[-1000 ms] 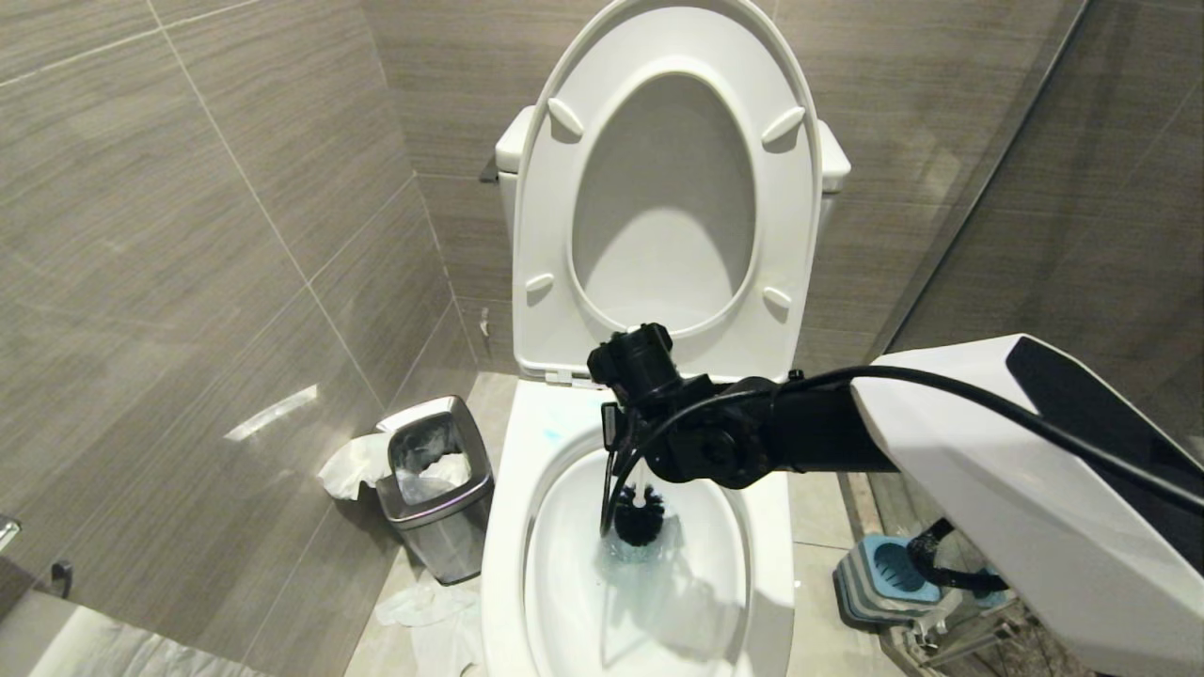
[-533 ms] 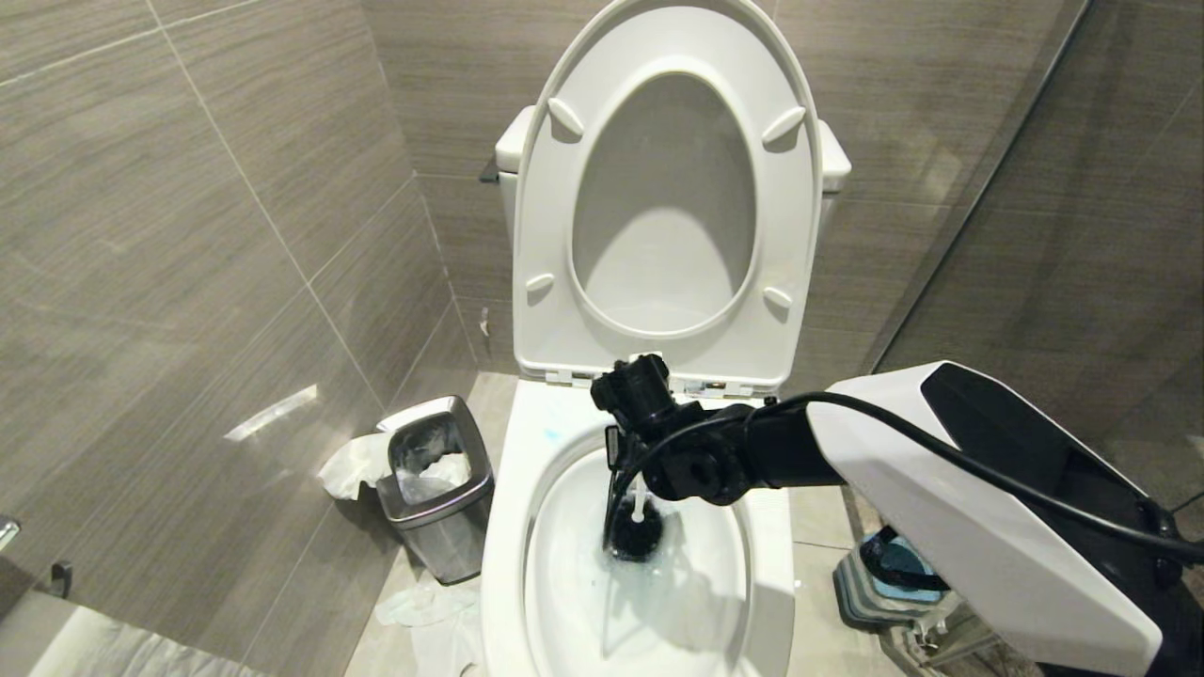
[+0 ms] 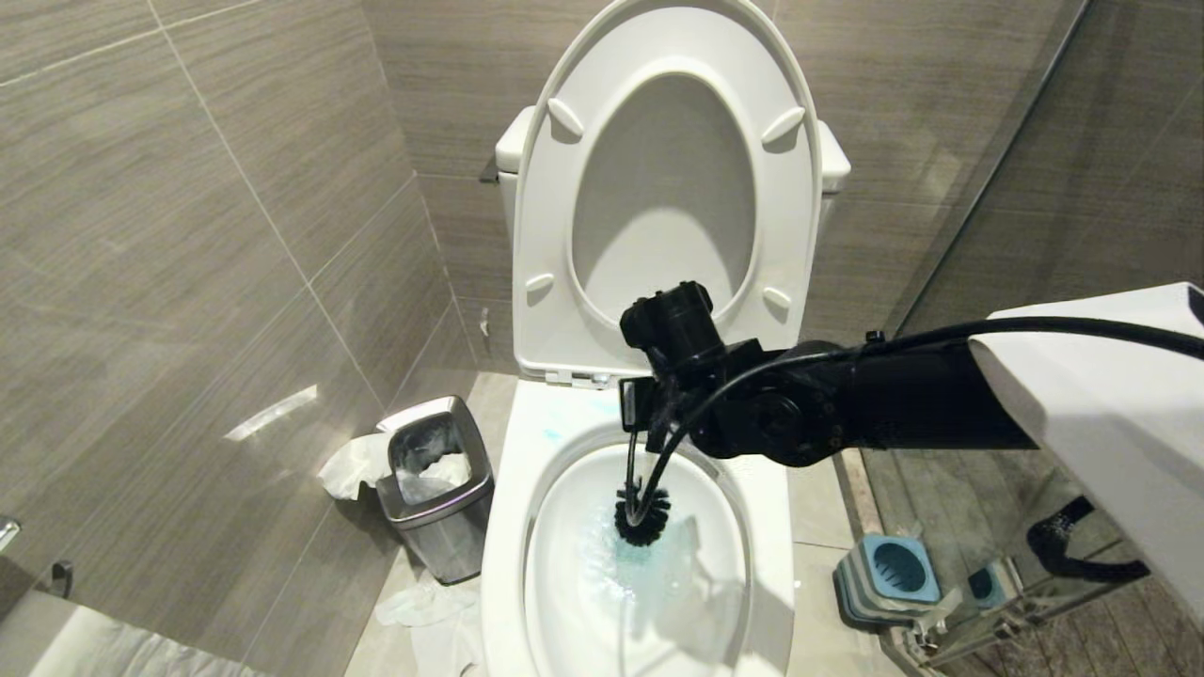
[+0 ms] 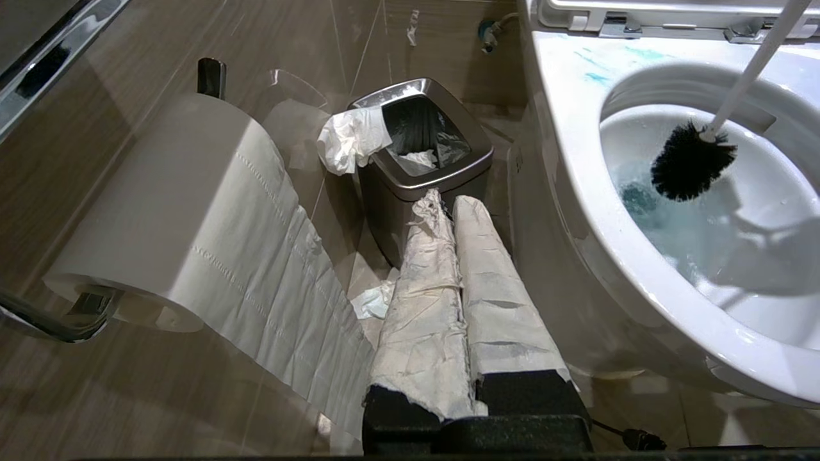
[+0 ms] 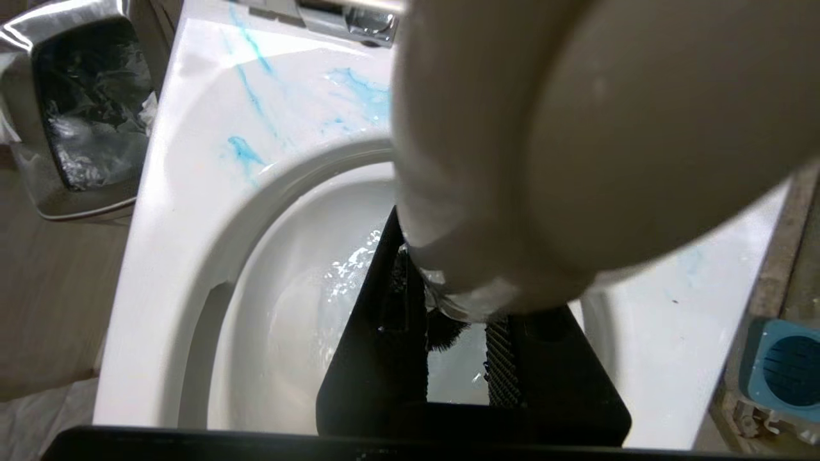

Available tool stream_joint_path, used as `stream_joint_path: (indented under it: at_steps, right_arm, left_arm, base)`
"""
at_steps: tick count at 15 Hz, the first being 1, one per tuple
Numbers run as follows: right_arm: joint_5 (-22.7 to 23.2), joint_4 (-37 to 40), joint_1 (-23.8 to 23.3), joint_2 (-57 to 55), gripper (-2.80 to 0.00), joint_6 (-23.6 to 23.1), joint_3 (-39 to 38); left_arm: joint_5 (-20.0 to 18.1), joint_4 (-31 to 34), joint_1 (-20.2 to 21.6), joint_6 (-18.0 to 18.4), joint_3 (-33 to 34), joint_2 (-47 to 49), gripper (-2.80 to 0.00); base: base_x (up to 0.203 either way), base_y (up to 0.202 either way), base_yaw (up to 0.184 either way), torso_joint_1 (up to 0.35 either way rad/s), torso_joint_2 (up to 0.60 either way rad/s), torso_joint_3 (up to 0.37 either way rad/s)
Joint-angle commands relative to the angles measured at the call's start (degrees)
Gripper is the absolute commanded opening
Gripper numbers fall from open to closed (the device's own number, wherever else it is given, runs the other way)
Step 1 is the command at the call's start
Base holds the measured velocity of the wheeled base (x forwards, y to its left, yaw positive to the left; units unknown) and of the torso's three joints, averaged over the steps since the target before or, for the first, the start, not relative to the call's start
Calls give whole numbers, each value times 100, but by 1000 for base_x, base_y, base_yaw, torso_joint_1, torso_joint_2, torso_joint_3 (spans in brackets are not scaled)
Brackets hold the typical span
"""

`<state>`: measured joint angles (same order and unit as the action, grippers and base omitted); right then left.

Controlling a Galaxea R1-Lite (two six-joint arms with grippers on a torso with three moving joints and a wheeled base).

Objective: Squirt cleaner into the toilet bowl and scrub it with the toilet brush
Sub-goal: Scrub the toilet bowl

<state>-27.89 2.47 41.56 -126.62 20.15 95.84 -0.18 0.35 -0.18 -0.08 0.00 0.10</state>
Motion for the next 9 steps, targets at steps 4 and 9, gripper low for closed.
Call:
stream_joint_path:
  at_steps: [4, 9]
  right_arm:
    - [-45, -100, 3, -334, -280, 15, 107]
    - [-157, -362, -42, -896, -280, 36, 129]
  left_arm:
    - [1, 0, 1, -1, 9, -1, -280]
    - [1, 0, 1, -1, 9, -1, -280]
  base:
    - [0, 0, 0, 0, 0, 0]
    - [0, 0, 0, 0, 0, 0]
